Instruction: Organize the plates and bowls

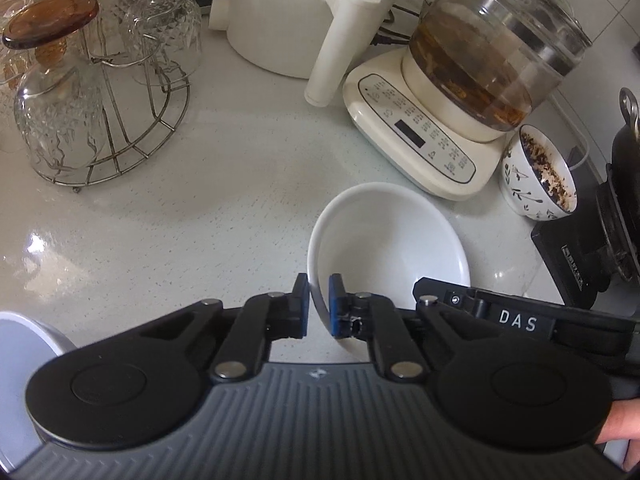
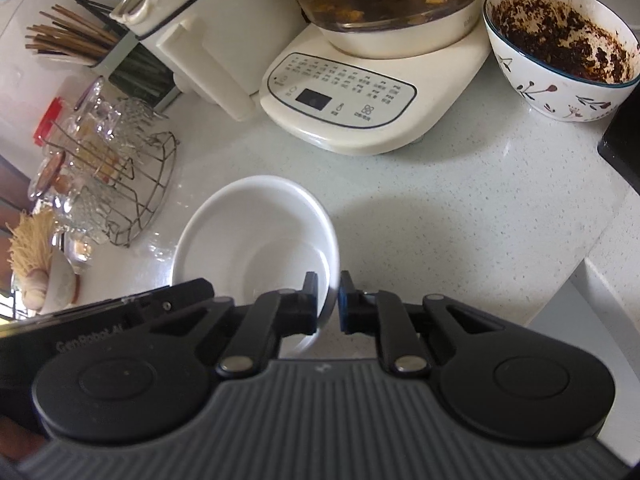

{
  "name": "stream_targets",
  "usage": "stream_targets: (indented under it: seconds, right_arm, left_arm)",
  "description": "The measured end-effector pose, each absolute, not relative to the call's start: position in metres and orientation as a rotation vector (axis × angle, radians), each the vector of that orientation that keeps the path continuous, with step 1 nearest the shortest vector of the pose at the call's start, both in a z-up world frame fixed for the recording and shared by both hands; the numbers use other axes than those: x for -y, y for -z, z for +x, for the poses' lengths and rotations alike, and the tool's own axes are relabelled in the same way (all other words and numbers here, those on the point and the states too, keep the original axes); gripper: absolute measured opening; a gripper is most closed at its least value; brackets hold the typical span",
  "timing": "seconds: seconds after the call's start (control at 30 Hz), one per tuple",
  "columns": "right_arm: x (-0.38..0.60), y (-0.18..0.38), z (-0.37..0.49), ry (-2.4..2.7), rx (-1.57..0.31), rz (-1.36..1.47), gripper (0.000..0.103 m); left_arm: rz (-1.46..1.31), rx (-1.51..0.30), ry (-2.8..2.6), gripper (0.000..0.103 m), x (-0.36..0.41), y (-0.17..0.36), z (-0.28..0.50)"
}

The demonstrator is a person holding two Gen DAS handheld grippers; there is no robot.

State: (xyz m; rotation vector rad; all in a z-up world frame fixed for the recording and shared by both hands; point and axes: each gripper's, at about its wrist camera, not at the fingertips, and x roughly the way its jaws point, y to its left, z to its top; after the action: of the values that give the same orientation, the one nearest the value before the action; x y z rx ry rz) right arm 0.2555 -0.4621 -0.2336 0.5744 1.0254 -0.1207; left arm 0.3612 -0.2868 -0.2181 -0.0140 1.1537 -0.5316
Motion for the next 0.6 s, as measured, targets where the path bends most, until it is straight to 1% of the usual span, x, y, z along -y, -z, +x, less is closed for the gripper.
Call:
stream_targets:
  seconds: [0.2,0.6]
  right_arm:
    - [0.462,0.223,0.253,0.099,-1.029,0.589,0.012]
    - [0.442,0.182,0.257,0.017,-1.01,0.562,0.013]
  left_arm:
    - [-0.054,-1.151,0.513,0.012,0.279,0.21,0.357]
    - [-0.111,-1.099,0.478,0.012,0.246,0.163,0.345]
